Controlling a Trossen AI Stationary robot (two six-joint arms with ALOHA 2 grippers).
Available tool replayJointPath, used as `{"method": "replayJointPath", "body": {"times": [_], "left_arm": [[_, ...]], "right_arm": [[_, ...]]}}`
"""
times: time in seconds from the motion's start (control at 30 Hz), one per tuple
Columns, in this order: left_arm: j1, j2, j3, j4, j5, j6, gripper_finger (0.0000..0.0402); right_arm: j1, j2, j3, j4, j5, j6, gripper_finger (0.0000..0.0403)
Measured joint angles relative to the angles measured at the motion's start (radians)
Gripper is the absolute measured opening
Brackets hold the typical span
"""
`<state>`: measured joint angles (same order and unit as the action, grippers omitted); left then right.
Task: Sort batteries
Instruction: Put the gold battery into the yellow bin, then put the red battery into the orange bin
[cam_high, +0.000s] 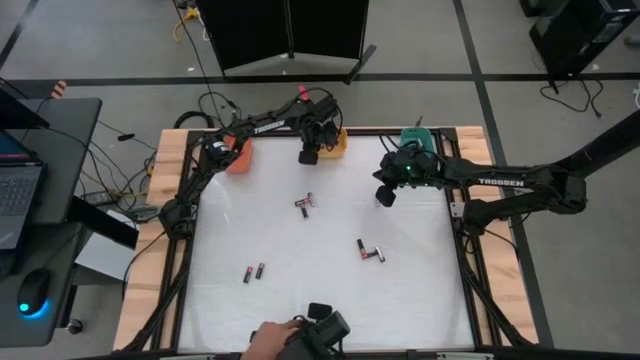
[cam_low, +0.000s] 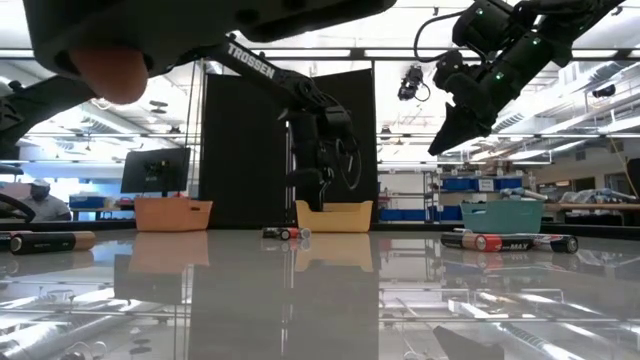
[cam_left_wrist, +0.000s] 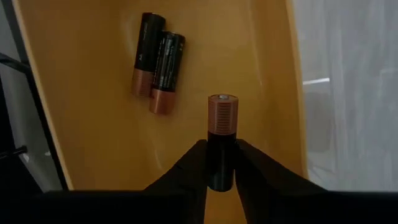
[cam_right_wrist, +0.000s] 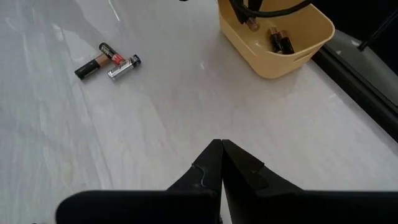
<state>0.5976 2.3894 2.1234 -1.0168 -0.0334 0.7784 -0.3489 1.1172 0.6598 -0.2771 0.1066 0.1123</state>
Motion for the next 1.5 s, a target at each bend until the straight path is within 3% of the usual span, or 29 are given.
{"method": "replayJointPath", "body": {"times": [0.4, 0.53, 0.7, 0.83, 1.03, 1.3, 1.5], "left_arm": [[-0.021, -0.006, 0.013, -0.013, -0.005, -0.001, 0.0099], [-0.029, -0.013, 0.056, -0.022, 0.002, -0.009, 0.0076], [-0.037, -0.074, 0.041, 0.024, 0.184, -0.058, 0.0011], [-0.035, -0.144, -0.038, 0.114, 0.272, -0.107, 0.0009], [-0.039, -0.311, -0.309, 0.390, 0.280, -0.168, 0.0005], [-0.063, -0.686, -0.946, 0.969, 0.265, -0.309, 0.0004], [-0.166, -1.009, -1.344, 1.161, 0.169, -0.361, 0.0005]], "right_arm": [[0.000, 0.000, 0.000, -0.002, 0.000, -0.008, 0.0020], [0.000, 0.000, 0.000, -0.014, 0.000, -0.011, 0.0020], [0.012, 0.000, 0.000, -0.026, 0.000, -0.005, 0.0020], [0.041, 0.005, 0.000, -0.022, 0.001, -0.004, 0.0020], [0.088, 0.009, 0.000, 0.015, 0.001, -0.004, 0.0020], [0.149, 0.010, 0.000, 0.044, 0.003, 0.016, 0.0020], [0.198, 0.010, 0.000, 0.081, 0.005, 0.040, 0.0020]]}}
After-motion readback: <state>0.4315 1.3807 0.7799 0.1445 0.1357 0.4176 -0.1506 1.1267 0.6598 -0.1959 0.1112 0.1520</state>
